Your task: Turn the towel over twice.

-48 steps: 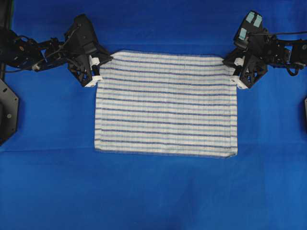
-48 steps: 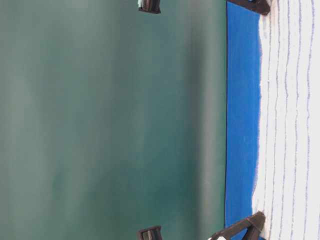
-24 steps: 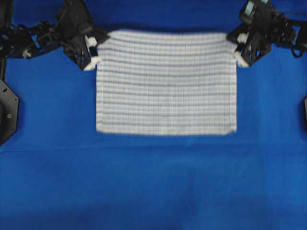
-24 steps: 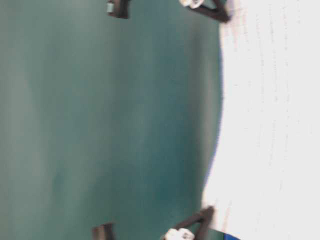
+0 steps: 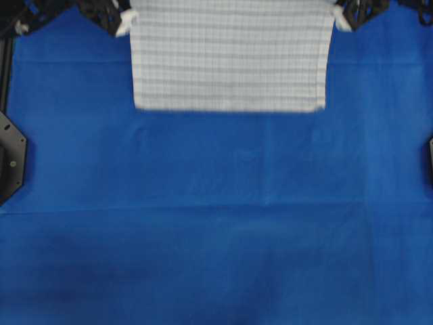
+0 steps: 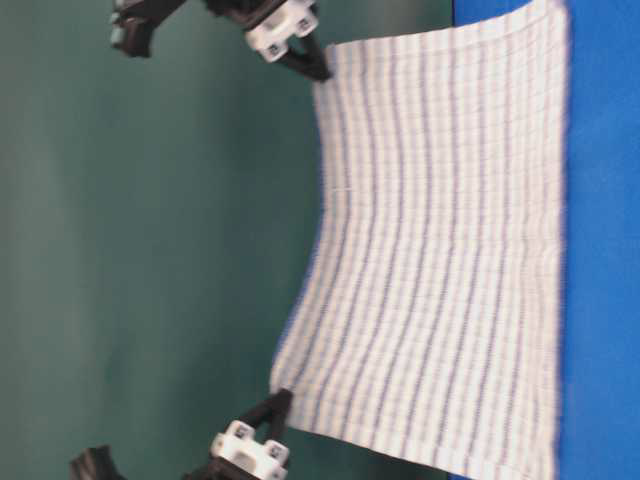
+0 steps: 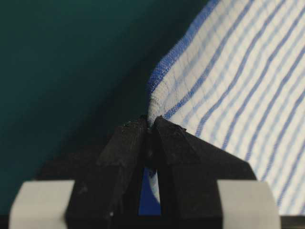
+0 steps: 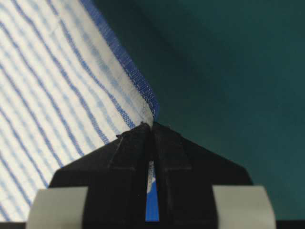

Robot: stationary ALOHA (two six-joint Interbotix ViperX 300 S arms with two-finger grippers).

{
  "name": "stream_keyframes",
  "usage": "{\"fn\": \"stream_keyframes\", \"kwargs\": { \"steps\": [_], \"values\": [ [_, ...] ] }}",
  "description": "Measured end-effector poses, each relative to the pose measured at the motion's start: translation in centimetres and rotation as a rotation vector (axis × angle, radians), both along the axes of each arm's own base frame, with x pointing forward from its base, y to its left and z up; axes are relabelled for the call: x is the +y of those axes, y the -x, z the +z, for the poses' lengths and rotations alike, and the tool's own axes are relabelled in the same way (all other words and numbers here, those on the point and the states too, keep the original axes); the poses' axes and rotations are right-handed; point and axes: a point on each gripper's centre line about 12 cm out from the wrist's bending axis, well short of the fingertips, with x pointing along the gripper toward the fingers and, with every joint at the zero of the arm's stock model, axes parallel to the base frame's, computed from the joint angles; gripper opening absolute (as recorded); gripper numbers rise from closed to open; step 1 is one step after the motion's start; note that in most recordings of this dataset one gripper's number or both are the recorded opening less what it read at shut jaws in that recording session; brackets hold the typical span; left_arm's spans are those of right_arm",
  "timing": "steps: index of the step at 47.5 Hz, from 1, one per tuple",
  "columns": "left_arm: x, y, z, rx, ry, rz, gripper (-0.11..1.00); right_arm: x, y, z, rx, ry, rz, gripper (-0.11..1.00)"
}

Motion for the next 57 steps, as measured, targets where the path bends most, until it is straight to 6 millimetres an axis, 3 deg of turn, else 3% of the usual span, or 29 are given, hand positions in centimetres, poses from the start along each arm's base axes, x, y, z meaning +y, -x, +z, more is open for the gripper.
{"fn": "stream_keyframes", "kwargs": {
  "steps": [16,24,32,44,57],
  "values": [
    [0.9,-0.7,3.3,-0.094,-0.084,0.007,0.03,-1.1,-0.5,5.3,-0.008,0.111,0.006,0.02],
    [0.4,-0.3,5.2,-0.142,-0.127,0.003,0.03,-0.9,-0.2,8.1,-0.03,0.158,0.001,0.02],
    [-0.6,0.2,6.6,-0.175,-0.152,-0.008,0.03,0.0,0.5,9.6,-0.058,0.183,0.001,0.02],
    [-3.8,0.5,6.2,-0.181,-0.144,-0.077,0.03,4.1,1.0,9.1,-0.026,0.139,0.06,0.02],
    [-9.2,1.7,4.6,-0.176,-0.123,-0.204,0.03,11.0,1.6,8.2,-0.042,0.044,0.186,0.02]
  ]
}}
